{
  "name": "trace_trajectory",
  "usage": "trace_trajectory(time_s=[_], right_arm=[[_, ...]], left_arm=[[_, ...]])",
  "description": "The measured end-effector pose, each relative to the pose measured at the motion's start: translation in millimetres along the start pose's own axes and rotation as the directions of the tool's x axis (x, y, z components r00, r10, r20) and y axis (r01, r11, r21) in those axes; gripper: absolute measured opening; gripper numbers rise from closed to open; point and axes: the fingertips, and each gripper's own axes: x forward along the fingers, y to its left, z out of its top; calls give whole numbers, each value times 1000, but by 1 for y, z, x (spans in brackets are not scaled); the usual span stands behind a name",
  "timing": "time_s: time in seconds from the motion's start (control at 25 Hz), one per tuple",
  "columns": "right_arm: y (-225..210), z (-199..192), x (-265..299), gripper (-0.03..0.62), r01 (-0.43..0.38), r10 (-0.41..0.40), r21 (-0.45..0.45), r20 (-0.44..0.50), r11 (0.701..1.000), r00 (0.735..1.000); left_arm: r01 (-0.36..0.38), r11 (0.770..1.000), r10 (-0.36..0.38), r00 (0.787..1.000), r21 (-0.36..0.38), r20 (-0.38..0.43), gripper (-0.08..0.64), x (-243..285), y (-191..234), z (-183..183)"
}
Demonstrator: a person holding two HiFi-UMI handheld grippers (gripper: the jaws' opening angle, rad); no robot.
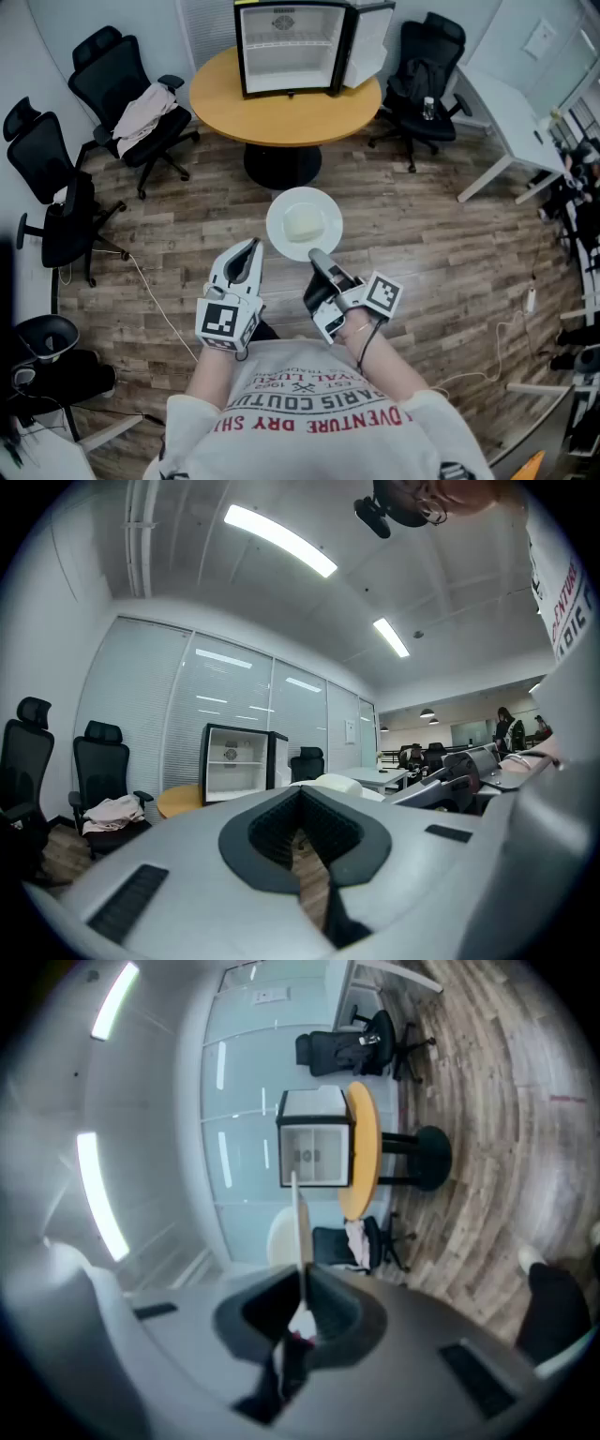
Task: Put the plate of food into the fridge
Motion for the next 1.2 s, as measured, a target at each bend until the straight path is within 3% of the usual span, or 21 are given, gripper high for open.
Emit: trace_trajectory(time_s=[0.52, 0.88, 1.2], right_arm=[[0, 1, -2, 38, 22, -22, -35, -1, 999, 1000], [-11, 5, 0, 38, 22, -22, 0, 18, 1000, 1000], [-11, 45, 37, 38, 16, -15, -15, 46, 1000, 999]], left_arm=[[37, 999, -37, 999, 2, -3, 31, 5, -4, -7], [54, 999, -54, 998, -8, -24, 31, 12, -7, -21], [81, 997, -82, 996, -19, -35, 31, 69, 16, -24]])
